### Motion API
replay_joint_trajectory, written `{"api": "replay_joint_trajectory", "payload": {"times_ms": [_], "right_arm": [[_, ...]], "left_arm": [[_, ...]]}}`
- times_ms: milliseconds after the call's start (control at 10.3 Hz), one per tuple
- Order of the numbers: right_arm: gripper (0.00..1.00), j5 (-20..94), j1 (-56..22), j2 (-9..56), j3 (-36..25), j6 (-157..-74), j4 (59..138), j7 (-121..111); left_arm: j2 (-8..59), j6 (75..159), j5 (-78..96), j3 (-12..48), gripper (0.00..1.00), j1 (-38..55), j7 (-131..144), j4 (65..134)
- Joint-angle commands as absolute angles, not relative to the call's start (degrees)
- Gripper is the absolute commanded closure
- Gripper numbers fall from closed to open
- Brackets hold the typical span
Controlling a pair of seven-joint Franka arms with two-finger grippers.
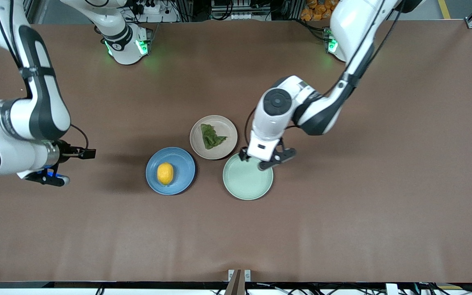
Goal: Place lemon and lettuce in plates
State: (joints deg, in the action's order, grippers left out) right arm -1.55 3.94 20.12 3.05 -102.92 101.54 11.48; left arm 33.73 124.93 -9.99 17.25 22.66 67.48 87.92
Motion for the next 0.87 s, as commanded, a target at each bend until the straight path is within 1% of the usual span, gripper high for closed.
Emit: {"api": "replay_joint_trajectory", "payload": {"times_ms": [0, 194, 388, 485, 582, 776], "right_arm": [[0.0, -2.72, 3.17, 9.6, 3.52, -113.0, 117.82, 11.6], [0.0, -2.72, 2.99, 7.13, 3.78, -113.99, 120.58, 11.6], [0.0, -2.72, 2.64, 4.5, 3.78, -114.08, 122.77, 11.6], [0.0, -2.72, 2.55, 3.18, 3.78, -114.17, 123.74, 11.6], [0.0, -2.72, 2.55, 2.21, 3.78, -114.26, 124.62, 11.51], [0.0, -2.72, 2.55, 0.62, 3.78, -114.26, 125.94, 11.51]], "left_arm": [[29.89, 121.56, -11.69, 17.58, 0.0, 17.78, 64.35, 88.77], [29.62, 119.63, -11.69, 17.58, 0.0, 14.17, 60.75, 88.77], [28.92, 119.62, -11.43, 17.58, 0.0, 10.48, 58.98, 88.59], [28.83, 119.62, -11.51, 17.58, 0.0, 8.37, 59.15, 85.9], [27.26, 118.31, -11.6, 17.58, 0.0, 6.0, 59.06, 85.52], [25.75, 111.4, -11.6, 17.58, 0.0, 2.82, 59.5, 85.87]]}}
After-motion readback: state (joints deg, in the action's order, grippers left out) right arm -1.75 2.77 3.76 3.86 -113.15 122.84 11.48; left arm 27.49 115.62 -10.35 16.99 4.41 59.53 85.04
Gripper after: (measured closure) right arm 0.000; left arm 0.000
